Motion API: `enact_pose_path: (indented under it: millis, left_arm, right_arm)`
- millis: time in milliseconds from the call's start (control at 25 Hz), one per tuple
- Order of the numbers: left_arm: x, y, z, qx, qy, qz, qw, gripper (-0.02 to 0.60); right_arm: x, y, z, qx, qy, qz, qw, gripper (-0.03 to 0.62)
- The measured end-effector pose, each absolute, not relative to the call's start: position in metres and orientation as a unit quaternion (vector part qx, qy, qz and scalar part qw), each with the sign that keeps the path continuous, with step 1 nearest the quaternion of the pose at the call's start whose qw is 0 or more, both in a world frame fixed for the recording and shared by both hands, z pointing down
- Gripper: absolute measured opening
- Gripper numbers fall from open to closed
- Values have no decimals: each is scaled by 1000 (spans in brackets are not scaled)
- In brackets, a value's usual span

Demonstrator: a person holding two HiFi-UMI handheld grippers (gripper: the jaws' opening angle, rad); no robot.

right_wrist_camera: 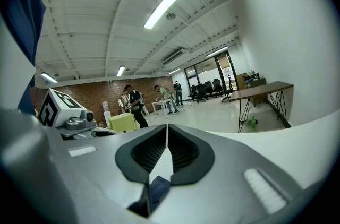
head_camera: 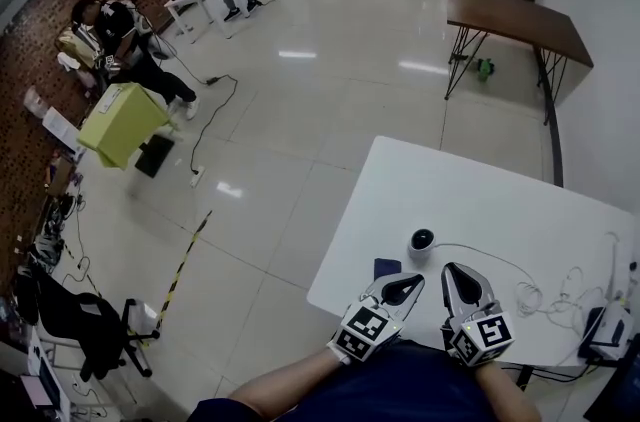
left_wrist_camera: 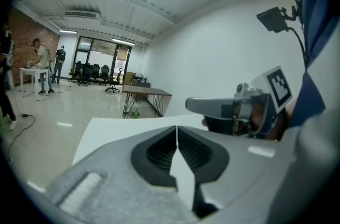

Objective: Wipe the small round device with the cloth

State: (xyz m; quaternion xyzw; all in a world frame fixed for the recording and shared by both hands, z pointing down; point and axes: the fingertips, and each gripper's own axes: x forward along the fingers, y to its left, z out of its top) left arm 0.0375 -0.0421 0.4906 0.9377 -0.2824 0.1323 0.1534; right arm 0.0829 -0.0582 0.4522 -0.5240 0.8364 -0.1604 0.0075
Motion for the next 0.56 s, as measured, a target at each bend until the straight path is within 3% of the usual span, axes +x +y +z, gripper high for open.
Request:
enact_pose_path:
  millis: [560]
  left_arm:
    - [30, -44, 499, 935, -286, 137, 161, 5]
  right_arm:
    - [77, -61, 450, -531, 830, -171, -1, 15]
